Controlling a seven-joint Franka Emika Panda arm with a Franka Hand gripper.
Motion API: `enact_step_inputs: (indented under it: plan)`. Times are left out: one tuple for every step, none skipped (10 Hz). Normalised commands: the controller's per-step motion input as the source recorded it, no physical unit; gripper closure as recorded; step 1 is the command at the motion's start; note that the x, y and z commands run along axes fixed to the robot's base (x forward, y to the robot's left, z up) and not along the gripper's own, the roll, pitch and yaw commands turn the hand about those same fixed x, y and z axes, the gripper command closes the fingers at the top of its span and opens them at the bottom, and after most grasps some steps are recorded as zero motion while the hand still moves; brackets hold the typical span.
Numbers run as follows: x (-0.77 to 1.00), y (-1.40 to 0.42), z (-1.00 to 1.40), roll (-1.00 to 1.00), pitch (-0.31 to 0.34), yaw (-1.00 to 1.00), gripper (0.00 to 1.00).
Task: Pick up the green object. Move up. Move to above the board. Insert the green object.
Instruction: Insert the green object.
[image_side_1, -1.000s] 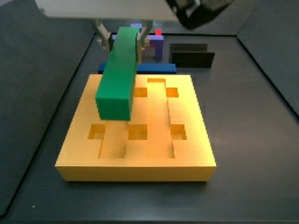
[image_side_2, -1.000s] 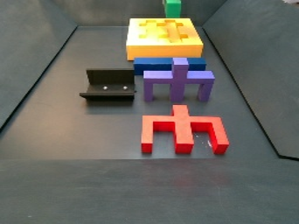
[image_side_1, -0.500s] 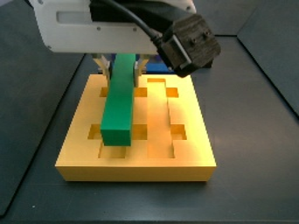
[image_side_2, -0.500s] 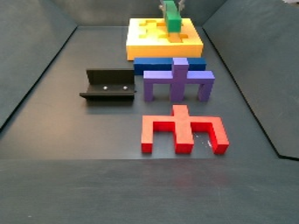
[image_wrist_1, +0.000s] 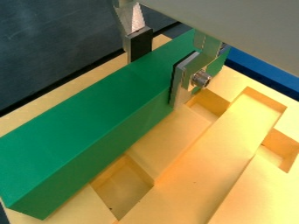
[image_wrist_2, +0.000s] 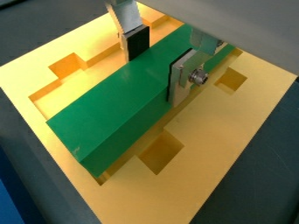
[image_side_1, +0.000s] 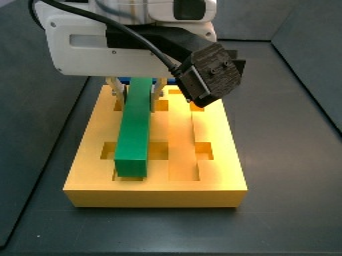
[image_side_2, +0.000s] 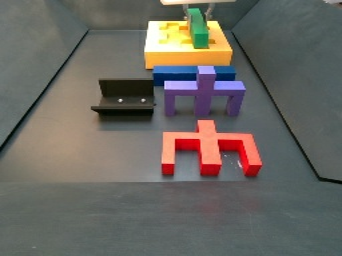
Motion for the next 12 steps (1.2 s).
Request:
enact_step_inputs:
  plan:
    - [-0.07, 0.0, -0.2, 0.03, -0.003, 0.0, 1.0]
    - [-0.15, 0.0, -0.16, 0.0, -0.044, 0.06, 1.0]
    - [-0.14, 0.0, -0.12, 0.0, -0.034, 0.05, 1.0]
    - [-0.17, 0.0, -0.08, 0.0, -0.016, 0.0, 1.0]
    - [-0.17, 0.0, -0.09, 0.0, -0.024, 0.0, 1.0]
    - [0.0, 0.0, -0.16, 0.0, -0.033, 0.0, 1.0]
    - [0.0, 0.0, -0.46, -0.03, -0.056, 0.0, 1.0]
    - [0.0, 0.0, -0.64, -0.1, -0.113, 0.0, 1.0]
    - [0.03, 0.0, -0.61, -0.2, -0.139, 0.0, 1.0]
    - [0.0, 0.0, -0.63, -0.17, -0.147, 0.0, 1.0]
    - [0.0, 0.0, -0.22, -0.08, -0.054, 0.0, 1.0]
    - [0.0, 0.0, 0.0, 0.0, 0.0, 0.0, 1.0]
